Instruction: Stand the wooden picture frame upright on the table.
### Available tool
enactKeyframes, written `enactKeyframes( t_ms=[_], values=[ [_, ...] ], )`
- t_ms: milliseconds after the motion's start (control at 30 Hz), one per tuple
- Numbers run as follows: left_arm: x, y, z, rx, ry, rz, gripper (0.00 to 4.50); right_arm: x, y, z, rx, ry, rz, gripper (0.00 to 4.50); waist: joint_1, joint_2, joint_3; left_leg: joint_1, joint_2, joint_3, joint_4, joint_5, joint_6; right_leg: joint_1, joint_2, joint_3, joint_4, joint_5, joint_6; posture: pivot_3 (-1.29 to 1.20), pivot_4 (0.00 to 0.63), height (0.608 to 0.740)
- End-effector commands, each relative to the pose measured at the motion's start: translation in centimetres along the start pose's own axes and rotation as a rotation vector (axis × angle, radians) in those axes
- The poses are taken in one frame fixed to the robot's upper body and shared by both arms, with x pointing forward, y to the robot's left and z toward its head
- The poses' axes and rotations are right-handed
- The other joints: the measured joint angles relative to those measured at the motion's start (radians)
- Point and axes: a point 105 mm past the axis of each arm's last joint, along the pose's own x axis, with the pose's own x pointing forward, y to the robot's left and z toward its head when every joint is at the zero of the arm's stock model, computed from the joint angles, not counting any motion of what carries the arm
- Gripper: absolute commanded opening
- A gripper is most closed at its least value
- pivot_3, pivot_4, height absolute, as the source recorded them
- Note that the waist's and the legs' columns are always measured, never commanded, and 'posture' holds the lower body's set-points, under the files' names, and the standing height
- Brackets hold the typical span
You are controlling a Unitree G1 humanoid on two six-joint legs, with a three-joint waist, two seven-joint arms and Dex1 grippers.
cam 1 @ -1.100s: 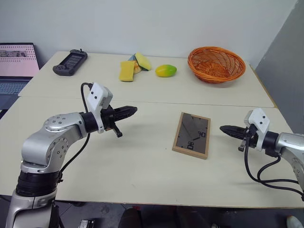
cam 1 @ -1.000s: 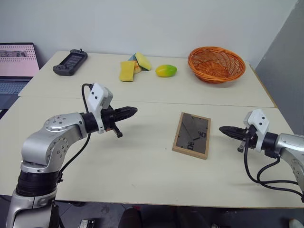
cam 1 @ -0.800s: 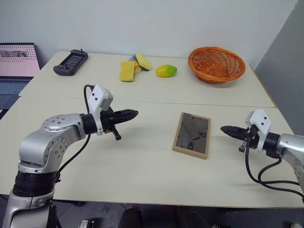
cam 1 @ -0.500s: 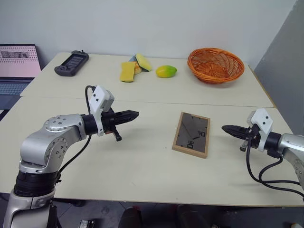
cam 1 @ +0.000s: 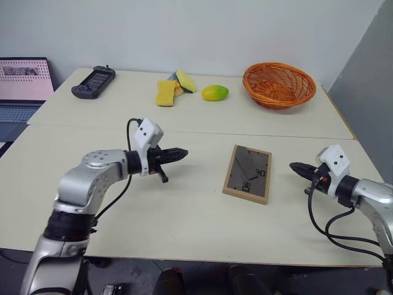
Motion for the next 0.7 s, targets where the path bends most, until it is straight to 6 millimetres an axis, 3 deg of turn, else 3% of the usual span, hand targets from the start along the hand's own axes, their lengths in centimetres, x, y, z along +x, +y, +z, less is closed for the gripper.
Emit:
enactKeyframes(
  t_ms=[33, 133, 233, 300, 700],
  values=[
    [2.6, -0.5, -0.7, 0.015, 0.02, -0.083, 0.05, 0.9, -1.6, 0.8, -0.027, -0.026, -0.17, 0.0, 0.0, 0.0, 0.0, 0.0, 0.0, 0.0, 0.0, 0.0, 0.0, 0.0, 0.0, 0.0, 0.0, 0.0, 0.0, 0.0, 0.15, 0.74],
    [3.6, -0.7, -1.8, 0.019, 0.055, -0.126, 0.05, 1.6, -1.8, 0.6, -0.021, -0.019, -0.228, 0.0, -0.003, 0.001, 0.0, 0.0, -0.001, 0.0, 0.0, 0.0, 0.0, -0.001, 0.0, 0.001, 0.0, 0.0, 0.0, 0.0, 0.15, 0.74],
    [4.7, -1.8, -4.9, 0.002, 0.156, -0.209, 0.05, 3.0, -1.2, 0.5, 0.007, -0.036, -0.266, 0.0, -0.005, 0.001, -0.001, 0.0, 0.0, 0.0, -0.001, 0.0, 0.0, -0.001, 0.001, 0.001, 0.001, 0.0, 0.0, 0.0, 0.15, 0.74],
    [4.8, -2.2, -5.9, 0.014, 0.192, -0.243, 0.05, 3.5, -0.9, 0.5, 0.012, -0.041, -0.267, 0.0, -0.005, 0.001, -0.001, 0.0, 0.0, 0.0, -0.001, 0.0, 0.0, -0.001, 0.001, 0.001, 0.001, 0.0, 0.0, 0.0, 0.15, 0.74],
    [6.7, -3.6, -5.2, 0.032, 0.164, -0.314, 0.05, 5.1, -0.1, -2.1, 0.06, 0.019, -0.265, 0.0, -0.002, 0.001, 0.0, -0.001, -0.001, -0.001, 0.0, 0.0, 0.0, -0.001, 0.001, 0.0, 0.001, 0.0, 0.0, 0.0, 0.15, 0.74]
  ],
)
